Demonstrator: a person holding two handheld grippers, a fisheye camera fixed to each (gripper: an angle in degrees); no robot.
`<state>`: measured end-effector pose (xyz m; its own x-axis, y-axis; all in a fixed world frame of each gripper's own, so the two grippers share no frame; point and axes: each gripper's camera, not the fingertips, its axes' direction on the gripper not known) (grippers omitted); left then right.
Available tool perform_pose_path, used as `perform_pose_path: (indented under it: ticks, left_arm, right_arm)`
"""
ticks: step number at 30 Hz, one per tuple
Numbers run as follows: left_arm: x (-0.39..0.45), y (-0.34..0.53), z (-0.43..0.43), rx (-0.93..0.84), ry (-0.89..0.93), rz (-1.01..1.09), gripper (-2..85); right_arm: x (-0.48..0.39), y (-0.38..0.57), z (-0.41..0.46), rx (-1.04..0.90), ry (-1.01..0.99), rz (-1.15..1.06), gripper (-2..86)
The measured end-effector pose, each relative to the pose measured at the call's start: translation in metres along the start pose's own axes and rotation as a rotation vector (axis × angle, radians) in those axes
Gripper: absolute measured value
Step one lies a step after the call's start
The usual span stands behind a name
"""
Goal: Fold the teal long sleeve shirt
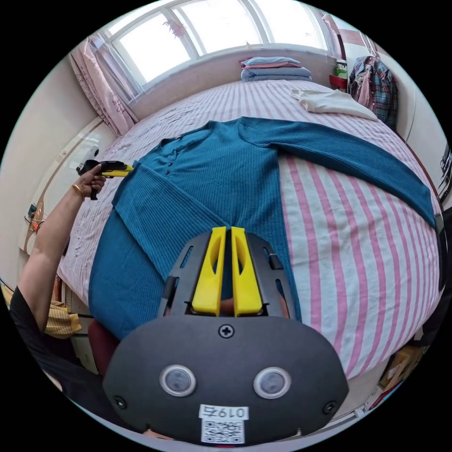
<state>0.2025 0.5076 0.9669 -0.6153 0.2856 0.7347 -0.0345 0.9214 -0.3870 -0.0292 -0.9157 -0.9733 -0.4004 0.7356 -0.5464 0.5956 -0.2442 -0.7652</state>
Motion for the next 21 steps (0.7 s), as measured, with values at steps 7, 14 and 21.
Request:
perform_pose_path:
  ticks: [7,14,21]
  left_arm:
    - [0.019,0.025,-0.006,0.050,-0.014,-0.067,6.6]
    - [0.055,0.056,-0.012,0.125,-0.057,-0.113,5.6]
    - [0.102,0.094,-0.019,0.214,-0.056,-0.106,2.3]
  right_arm:
    - [0.027,0.025,0.000,-0.028,0.002,-0.008,-0.5]
    - [0.052,0.051,-0.006,-0.012,-0.019,-0.001,-0.5]
    - [0.073,0.080,0.000,-0.027,-0.037,-0.001,1.7]
